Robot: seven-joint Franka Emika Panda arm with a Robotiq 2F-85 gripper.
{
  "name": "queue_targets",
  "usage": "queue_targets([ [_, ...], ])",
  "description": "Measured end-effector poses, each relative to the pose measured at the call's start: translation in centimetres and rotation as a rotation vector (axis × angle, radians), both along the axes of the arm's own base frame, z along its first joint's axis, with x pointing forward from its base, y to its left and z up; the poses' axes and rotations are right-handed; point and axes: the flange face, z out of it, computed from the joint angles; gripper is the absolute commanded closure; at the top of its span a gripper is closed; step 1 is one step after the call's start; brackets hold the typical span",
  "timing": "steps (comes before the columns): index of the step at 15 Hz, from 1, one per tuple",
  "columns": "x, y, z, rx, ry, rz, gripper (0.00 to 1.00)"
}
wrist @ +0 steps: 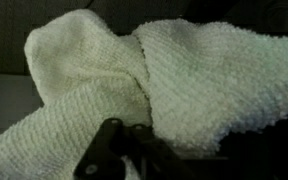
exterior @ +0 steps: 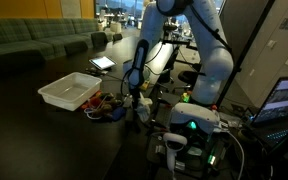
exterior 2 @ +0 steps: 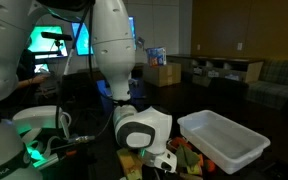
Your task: Use the towel to push the items that are on the table to the left
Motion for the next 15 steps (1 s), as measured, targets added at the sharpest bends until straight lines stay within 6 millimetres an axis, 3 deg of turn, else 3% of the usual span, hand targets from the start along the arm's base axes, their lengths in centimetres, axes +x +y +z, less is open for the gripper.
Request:
queue_targets([
  [9, 2.7, 5.3, 0.6, 0.064, -0.045, -0.104, 1.0],
  [15, 4.4, 11.6, 1.3, 0.147, -0.091, -0.099, 1.0],
])
